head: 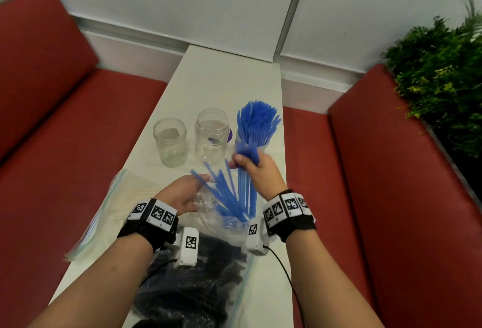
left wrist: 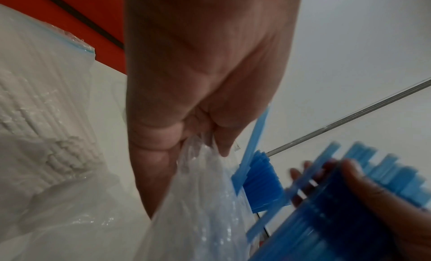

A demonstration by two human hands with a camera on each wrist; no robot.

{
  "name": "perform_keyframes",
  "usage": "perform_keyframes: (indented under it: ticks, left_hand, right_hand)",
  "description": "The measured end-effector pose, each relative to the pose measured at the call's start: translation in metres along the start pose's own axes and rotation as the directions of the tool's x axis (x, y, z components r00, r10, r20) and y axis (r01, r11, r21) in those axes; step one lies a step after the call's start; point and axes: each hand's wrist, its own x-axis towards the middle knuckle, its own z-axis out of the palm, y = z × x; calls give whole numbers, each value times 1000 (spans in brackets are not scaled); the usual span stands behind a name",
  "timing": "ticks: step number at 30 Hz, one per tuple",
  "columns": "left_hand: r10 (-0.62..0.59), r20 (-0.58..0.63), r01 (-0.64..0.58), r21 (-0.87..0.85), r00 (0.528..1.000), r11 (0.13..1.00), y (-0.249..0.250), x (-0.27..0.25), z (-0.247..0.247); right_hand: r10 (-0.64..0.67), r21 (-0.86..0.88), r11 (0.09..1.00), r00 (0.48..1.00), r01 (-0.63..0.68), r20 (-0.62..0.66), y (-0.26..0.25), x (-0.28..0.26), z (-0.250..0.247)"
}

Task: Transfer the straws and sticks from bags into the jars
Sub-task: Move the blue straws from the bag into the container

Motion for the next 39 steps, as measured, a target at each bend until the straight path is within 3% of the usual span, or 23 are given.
perform_keyframes:
  ticks: [8,13,22,31,39]
  left_hand:
    - [-1,-2,1,21,1000,1000,9,5,1]
    - [-6,-11,6,1,1000,1000,10,9,-1]
    - [-14,-11,14,-23,1000,1000,8,15,-7]
    - [-23,-28,23,-31,999,999,13,24,-12]
    - [-47,-29,47,-18,998,999,13,29,-10]
  right_hand:
    - [-244,1,969,956,247,-166,-74,51,-53]
    - [-288,52,947,910,317,-299,-89,80,-74]
    - [-159,17,984,904,180,-396,-66,114,-62]
    - [-168,88,968,862,237,-478,-73,152,-60]
    - [-48,47,995,859,84,-510,-9,150,-49]
